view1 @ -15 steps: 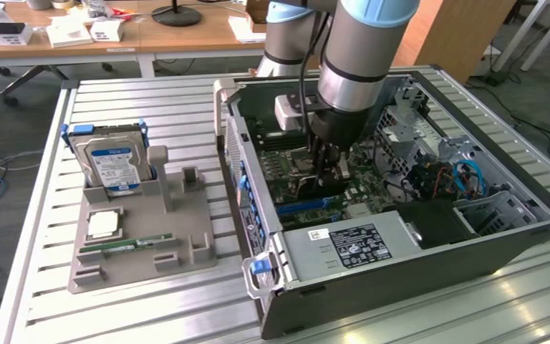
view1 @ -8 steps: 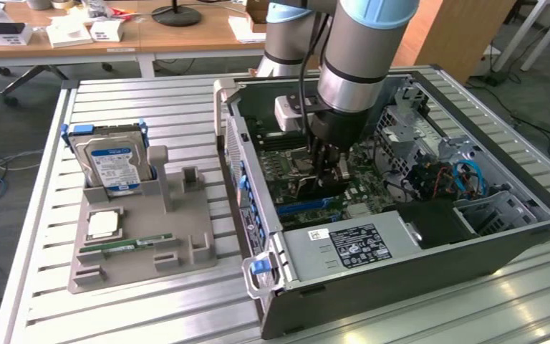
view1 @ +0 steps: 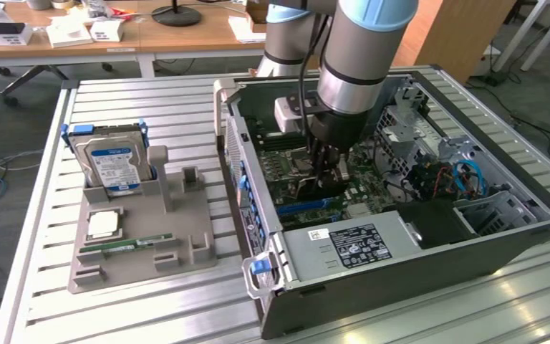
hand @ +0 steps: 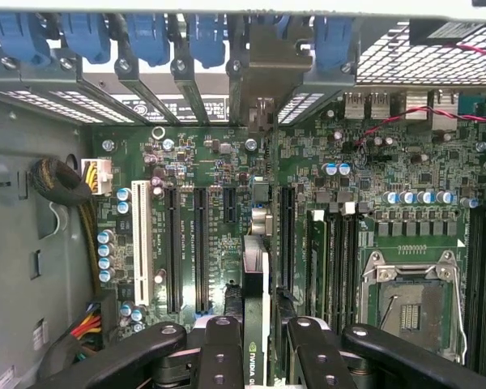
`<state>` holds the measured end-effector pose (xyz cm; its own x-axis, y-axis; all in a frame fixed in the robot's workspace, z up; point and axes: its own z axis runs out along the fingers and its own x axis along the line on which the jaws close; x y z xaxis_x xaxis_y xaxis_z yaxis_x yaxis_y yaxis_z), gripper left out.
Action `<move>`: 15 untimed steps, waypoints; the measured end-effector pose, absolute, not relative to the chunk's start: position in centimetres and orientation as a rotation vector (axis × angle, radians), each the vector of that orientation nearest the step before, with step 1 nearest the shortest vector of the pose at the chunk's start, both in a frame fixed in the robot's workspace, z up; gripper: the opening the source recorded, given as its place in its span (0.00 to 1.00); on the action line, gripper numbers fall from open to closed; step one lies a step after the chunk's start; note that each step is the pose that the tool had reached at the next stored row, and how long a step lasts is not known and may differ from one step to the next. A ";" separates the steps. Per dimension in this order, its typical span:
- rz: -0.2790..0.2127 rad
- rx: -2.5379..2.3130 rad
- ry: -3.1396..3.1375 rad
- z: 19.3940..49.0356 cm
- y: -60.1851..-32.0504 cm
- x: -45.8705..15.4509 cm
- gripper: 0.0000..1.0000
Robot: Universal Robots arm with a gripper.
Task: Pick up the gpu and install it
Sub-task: 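Insert the gpu into the slot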
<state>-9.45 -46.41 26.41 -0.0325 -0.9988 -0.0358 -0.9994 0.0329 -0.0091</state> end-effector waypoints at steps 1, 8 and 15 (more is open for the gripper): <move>0.028 -2.163 2.234 26.4 -46.4 -9.5 0.26; 0.028 -2.163 2.235 26.2 -46.4 -9.5 0.26; 0.028 -2.163 2.235 25.9 -46.4 -9.5 0.26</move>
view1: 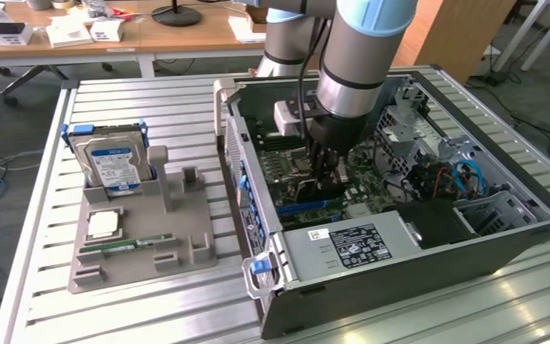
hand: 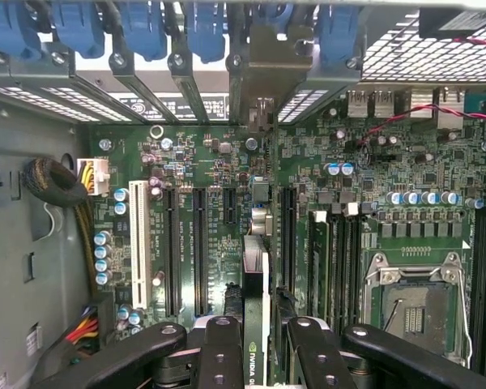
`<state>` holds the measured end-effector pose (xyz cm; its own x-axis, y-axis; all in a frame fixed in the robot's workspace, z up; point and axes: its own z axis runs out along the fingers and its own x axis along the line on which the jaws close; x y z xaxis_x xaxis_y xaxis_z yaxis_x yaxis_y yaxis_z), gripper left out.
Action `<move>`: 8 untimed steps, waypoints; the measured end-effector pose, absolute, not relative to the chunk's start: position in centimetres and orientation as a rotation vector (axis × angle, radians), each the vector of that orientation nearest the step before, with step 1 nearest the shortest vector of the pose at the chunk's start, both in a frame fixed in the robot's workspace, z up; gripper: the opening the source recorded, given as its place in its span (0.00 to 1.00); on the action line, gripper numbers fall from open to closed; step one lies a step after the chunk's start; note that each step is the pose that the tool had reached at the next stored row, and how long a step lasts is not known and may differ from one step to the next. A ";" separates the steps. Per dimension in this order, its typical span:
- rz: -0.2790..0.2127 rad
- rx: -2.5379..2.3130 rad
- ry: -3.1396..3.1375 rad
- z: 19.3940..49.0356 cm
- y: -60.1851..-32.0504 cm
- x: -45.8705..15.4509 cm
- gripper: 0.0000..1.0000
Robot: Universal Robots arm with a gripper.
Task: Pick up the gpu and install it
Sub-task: 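Insert the gpu into the slot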
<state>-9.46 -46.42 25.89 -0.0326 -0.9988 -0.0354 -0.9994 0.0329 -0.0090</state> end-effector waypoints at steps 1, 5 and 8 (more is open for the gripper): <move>0.028 -2.163 2.235 25.8 -46.4 -9.5 0.26; 0.028 -2.163 2.235 25.8 -46.4 -9.5 0.26; 0.028 -2.163 2.235 25.8 -46.5 -9.5 0.26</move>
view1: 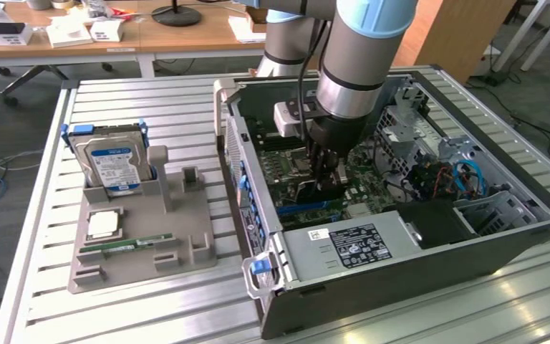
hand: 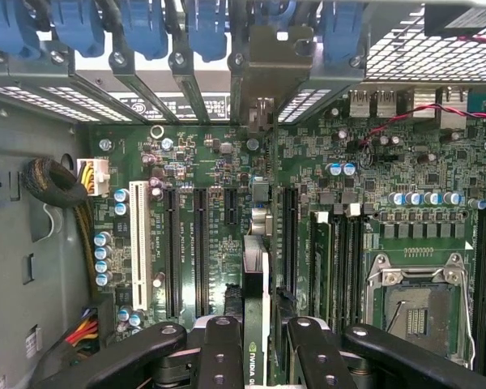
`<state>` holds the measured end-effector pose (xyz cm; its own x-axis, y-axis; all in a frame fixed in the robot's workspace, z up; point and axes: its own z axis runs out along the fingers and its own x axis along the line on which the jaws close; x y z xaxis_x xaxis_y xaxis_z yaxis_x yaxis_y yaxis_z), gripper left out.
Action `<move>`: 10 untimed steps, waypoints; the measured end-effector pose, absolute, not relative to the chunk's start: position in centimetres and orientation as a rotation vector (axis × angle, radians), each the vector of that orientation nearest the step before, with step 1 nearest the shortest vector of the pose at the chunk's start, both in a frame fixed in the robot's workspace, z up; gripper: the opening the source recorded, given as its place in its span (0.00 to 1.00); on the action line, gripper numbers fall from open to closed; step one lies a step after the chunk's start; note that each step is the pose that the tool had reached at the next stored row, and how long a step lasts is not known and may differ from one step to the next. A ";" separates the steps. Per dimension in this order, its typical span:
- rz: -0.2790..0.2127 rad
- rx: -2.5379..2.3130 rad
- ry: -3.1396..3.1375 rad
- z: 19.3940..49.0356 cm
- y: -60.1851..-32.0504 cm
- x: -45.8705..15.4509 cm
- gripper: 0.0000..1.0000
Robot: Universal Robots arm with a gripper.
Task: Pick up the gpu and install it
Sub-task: 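Insert the gpu into the slot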
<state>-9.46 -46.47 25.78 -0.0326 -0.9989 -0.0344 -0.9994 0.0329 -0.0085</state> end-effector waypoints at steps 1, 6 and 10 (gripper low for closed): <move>0.028 -2.163 2.235 25.8 -46.5 -9.5 0.26; 0.026 -2.165 2.237 25.8 -46.5 -9.5 0.26; 0.026 -2.165 2.237 25.5 -46.5 -9.5 0.26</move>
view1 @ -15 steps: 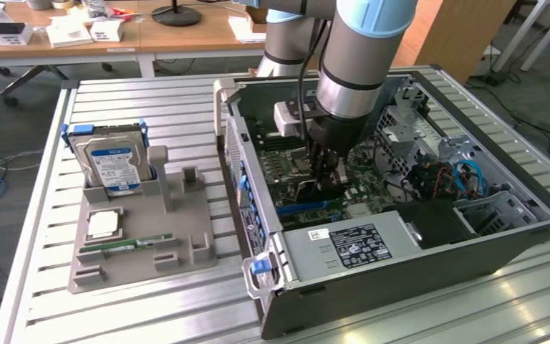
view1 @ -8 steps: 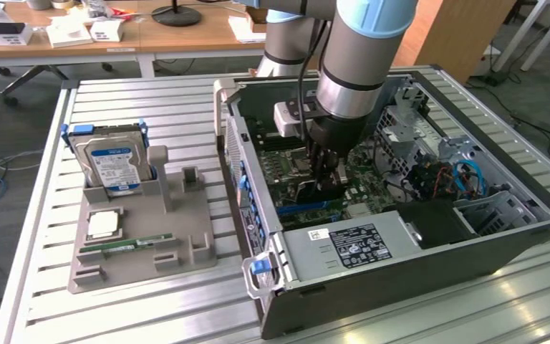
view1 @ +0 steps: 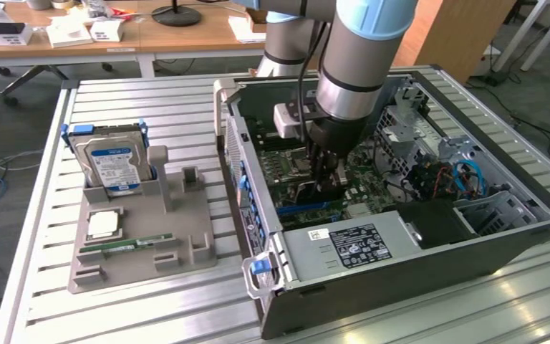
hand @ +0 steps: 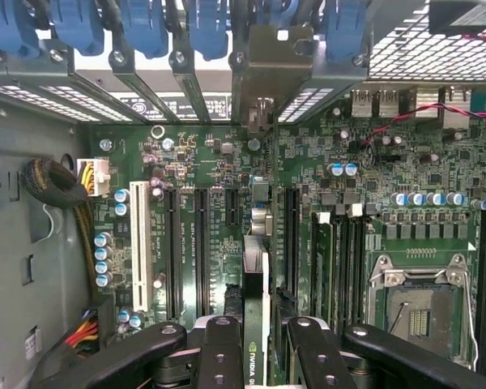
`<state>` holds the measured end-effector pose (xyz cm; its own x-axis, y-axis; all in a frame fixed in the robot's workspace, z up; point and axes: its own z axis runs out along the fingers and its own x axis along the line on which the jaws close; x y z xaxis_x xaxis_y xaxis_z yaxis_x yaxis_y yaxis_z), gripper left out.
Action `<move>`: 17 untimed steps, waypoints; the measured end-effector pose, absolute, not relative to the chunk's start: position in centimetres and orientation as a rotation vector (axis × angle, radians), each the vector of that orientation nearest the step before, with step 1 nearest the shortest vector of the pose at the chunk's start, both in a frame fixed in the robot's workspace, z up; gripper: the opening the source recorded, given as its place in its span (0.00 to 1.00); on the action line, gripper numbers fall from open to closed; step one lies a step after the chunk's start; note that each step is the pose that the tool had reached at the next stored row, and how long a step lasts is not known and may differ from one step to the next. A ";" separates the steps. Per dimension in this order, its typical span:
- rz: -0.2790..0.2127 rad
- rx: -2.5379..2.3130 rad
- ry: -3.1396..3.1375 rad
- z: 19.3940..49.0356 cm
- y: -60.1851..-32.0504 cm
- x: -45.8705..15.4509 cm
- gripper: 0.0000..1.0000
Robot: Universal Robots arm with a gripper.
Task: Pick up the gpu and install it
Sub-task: 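Insert the gpu into the slot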
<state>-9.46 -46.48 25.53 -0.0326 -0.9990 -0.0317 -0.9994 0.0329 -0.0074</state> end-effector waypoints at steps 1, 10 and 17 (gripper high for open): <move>0.026 -2.165 2.237 25.5 -46.5 -9.5 0.26; 0.026 -2.165 2.237 25.4 -46.3 -9.5 0.26; 0.026 -2.166 2.238 25.2 -46.3 -9.5 0.26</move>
<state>-9.53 -46.33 25.16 -0.0326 -0.9990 -0.0313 -0.9994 0.0328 -0.0070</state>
